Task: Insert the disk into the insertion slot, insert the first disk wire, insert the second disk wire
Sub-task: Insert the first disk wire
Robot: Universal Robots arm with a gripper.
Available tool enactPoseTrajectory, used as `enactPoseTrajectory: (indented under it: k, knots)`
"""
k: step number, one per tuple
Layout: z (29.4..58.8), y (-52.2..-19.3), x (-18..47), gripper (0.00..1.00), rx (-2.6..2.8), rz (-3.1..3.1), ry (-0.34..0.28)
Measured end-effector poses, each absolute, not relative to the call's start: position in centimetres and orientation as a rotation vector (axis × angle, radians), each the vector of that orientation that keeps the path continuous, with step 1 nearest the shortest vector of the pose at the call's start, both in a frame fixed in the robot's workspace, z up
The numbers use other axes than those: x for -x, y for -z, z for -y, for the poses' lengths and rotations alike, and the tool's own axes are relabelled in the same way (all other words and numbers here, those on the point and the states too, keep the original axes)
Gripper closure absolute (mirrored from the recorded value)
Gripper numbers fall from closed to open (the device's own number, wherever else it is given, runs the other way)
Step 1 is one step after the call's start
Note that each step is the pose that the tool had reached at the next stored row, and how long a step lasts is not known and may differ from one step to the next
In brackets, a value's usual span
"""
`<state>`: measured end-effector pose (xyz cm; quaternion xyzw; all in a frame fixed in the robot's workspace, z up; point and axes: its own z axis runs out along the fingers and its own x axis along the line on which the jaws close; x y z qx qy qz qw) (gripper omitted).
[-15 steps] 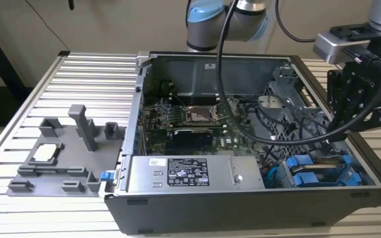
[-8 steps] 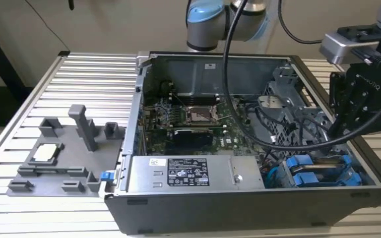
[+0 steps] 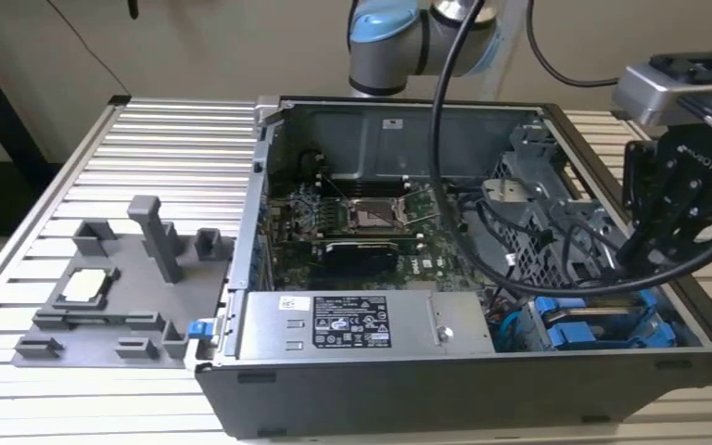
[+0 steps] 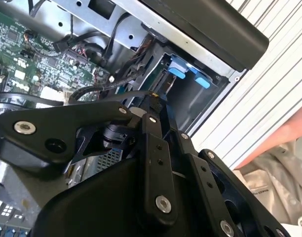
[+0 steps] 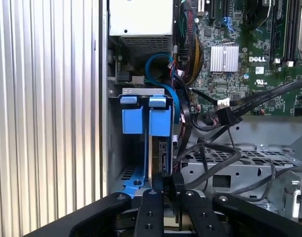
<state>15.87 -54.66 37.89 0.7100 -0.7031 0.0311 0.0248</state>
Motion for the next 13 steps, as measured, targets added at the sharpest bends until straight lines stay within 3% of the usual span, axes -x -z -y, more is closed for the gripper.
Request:
enactPoseTrajectory:
  k: [10,13]
  knots:
    - [55.4,-37.84,-16.15,0.81,-2.189,2.167,-0.07]
    - [55.39,-37.83,-16.16,0.81,-2.214,2.193,-0.017]
